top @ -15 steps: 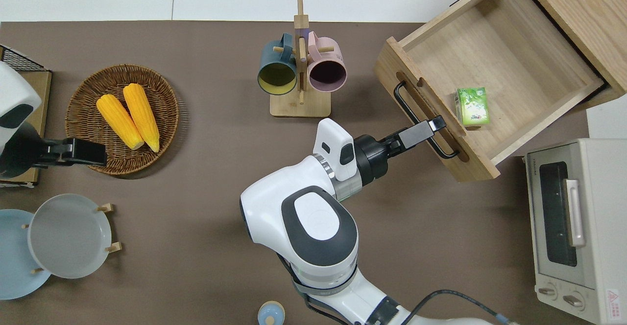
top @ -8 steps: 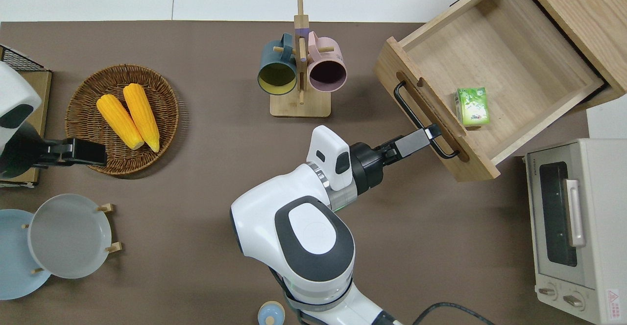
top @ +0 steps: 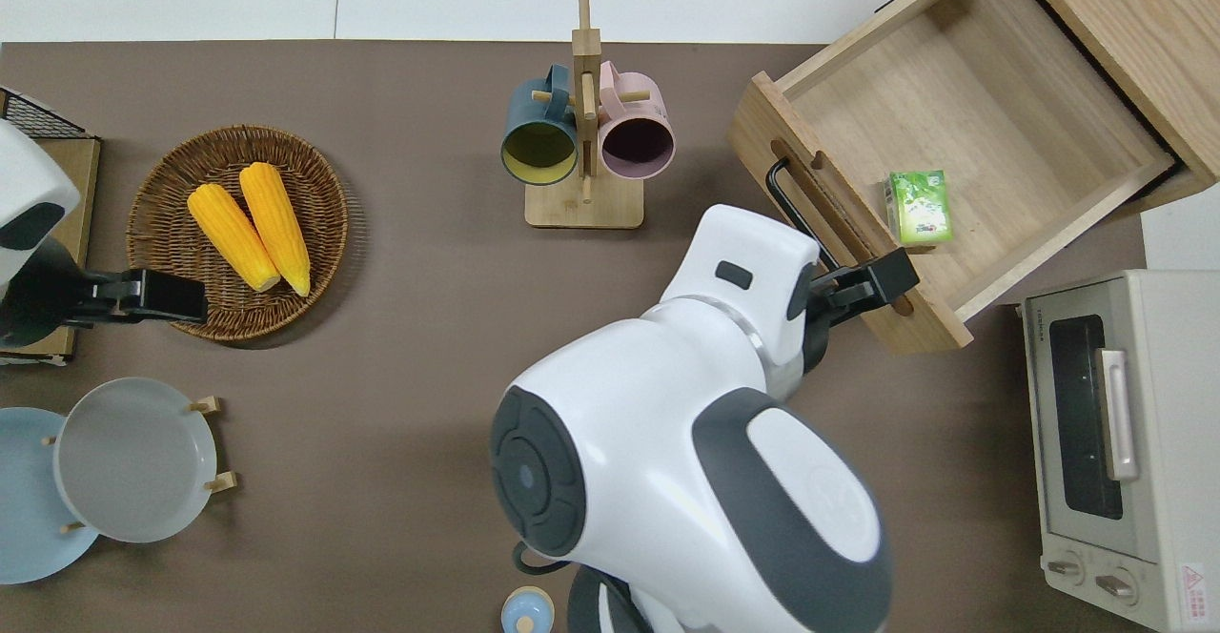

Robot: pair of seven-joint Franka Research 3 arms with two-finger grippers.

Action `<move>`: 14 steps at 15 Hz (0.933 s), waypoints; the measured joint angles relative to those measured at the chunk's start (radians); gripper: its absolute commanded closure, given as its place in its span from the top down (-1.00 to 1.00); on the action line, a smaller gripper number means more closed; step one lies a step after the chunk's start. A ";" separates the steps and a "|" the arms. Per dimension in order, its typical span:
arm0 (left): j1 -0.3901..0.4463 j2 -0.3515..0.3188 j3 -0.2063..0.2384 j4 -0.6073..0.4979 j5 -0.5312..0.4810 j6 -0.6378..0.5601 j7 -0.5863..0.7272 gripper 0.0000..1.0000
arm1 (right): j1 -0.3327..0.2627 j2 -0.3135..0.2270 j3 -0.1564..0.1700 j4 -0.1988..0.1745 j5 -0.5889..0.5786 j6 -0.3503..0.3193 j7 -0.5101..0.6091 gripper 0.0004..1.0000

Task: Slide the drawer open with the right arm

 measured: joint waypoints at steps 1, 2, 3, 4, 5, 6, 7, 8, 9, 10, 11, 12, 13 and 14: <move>0.000 0.000 0.000 0.000 0.000 0.000 0.000 1.00 | -0.016 -0.026 -0.013 0.000 0.068 0.022 -0.005 0.98; 0.000 0.000 0.000 0.000 0.000 0.000 0.000 1.00 | -0.029 -0.046 -0.031 -0.004 0.135 0.048 -0.011 0.98; 0.000 0.000 0.000 0.000 0.000 0.000 0.000 0.99 | -0.038 -0.061 -0.049 -0.009 0.187 0.069 -0.032 0.97; 0.000 0.000 0.000 0.000 0.000 0.000 0.000 0.99 | -0.050 -0.081 -0.075 -0.015 0.246 0.090 -0.065 0.97; 0.000 0.000 0.000 0.000 0.000 0.000 0.000 1.00 | -0.061 -0.102 -0.102 -0.018 0.300 0.102 -0.100 0.97; 0.000 0.000 0.000 0.000 0.000 0.000 0.000 1.00 | -0.080 -0.136 -0.145 -0.026 0.383 0.110 -0.152 0.97; 0.000 0.000 0.000 0.000 0.000 0.000 0.000 1.00 | -0.093 -0.160 -0.169 -0.036 0.436 0.111 -0.180 0.97; 0.000 0.000 0.000 0.000 0.000 0.000 0.000 1.00 | -0.108 -0.183 -0.189 -0.047 0.487 0.112 -0.204 0.97; 0.000 0.000 0.000 0.000 0.000 0.000 0.000 1.00 | -0.126 -0.205 -0.203 -0.059 0.534 0.112 -0.225 0.98; 0.000 0.000 0.000 0.000 0.000 0.000 0.000 0.99 | -0.148 -0.221 -0.211 -0.070 0.577 0.112 -0.241 0.98; 0.000 0.000 0.000 0.000 0.000 0.000 0.000 1.00 | -0.177 -0.238 -0.215 -0.082 0.625 0.112 -0.253 0.97; 0.000 0.000 0.000 0.000 0.000 0.000 0.000 0.99 | -0.215 -0.256 -0.217 -0.097 0.677 0.112 -0.260 0.97; 0.000 0.000 0.000 0.000 0.000 0.000 0.000 1.00 | -0.247 -0.267 -0.217 -0.110 0.724 0.112 -0.272 0.97; 0.000 0.000 0.000 0.000 0.000 0.000 0.000 1.00 | -0.269 -0.274 -0.217 -0.118 0.748 0.112 -0.290 0.98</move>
